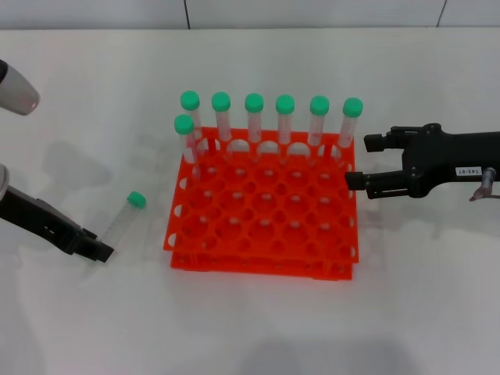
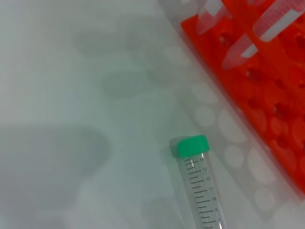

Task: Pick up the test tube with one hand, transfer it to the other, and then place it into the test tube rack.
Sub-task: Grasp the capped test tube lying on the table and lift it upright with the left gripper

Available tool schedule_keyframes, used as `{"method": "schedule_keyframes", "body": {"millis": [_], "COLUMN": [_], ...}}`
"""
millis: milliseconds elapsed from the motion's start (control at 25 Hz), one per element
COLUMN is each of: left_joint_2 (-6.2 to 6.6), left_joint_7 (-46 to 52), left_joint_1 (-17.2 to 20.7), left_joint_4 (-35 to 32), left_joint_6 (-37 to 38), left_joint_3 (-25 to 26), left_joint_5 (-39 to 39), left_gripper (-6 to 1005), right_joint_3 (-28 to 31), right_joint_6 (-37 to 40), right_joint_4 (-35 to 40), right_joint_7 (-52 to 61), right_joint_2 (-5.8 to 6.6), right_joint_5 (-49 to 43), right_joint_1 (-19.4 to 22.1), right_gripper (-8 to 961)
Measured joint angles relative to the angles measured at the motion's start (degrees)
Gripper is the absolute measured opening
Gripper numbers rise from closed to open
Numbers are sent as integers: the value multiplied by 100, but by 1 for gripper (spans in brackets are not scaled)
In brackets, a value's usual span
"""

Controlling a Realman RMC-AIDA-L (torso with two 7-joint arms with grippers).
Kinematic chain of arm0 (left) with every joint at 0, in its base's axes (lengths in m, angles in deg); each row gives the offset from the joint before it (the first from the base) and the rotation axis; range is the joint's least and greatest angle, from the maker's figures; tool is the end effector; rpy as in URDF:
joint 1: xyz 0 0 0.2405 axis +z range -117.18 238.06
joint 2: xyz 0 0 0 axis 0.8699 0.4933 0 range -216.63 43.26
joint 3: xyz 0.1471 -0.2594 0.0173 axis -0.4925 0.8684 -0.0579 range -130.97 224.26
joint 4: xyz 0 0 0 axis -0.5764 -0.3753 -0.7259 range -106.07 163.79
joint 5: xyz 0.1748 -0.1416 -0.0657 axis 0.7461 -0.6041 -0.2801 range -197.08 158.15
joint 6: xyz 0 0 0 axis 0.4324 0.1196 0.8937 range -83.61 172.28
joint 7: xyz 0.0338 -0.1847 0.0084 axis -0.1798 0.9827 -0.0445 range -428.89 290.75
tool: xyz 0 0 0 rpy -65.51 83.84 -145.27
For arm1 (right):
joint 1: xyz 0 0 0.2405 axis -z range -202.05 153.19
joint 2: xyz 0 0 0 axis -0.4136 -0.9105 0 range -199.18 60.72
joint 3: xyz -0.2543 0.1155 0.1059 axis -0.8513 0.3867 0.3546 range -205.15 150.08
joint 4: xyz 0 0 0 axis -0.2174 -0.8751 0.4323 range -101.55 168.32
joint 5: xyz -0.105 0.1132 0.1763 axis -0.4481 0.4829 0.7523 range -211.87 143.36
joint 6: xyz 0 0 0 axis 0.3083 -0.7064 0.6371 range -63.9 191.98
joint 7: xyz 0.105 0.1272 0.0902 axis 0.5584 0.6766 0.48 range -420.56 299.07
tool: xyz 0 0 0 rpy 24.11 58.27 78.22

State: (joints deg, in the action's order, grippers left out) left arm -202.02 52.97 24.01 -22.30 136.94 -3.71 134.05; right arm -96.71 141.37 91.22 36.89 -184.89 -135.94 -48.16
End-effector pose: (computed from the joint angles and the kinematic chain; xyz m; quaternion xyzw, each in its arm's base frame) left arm -0.3447 0.3883 -0.0215 -0.8920 -0.4174 0.1492 0.0889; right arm 0.2511 0.3982 -0.0489 -0.9548 0.1983 0.1728 0.1382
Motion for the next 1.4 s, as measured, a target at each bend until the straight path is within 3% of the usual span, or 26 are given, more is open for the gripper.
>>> {"method": "schedule_keyframes", "body": {"millis": [480, 1400], "left_joint_2": [-6, 2], "left_joint_7": [27, -15], "left_joint_1": [-43, -109], "left_joint_4": [37, 36], "left_joint_6": [-25, -72], "left_joint_3": [-4, -7], "left_joint_5": [119, 140], "left_gripper": [348, 259], "right_joint_3": [0, 14], "right_joint_6": [-8, -67], "right_joint_4": [0, 6], "right_joint_7": [-66, -70], "right_joint_2": [0, 6], "right_joint_5": [71, 80], "right_joint_1": [0, 0], "right_gripper": [812, 812]}}
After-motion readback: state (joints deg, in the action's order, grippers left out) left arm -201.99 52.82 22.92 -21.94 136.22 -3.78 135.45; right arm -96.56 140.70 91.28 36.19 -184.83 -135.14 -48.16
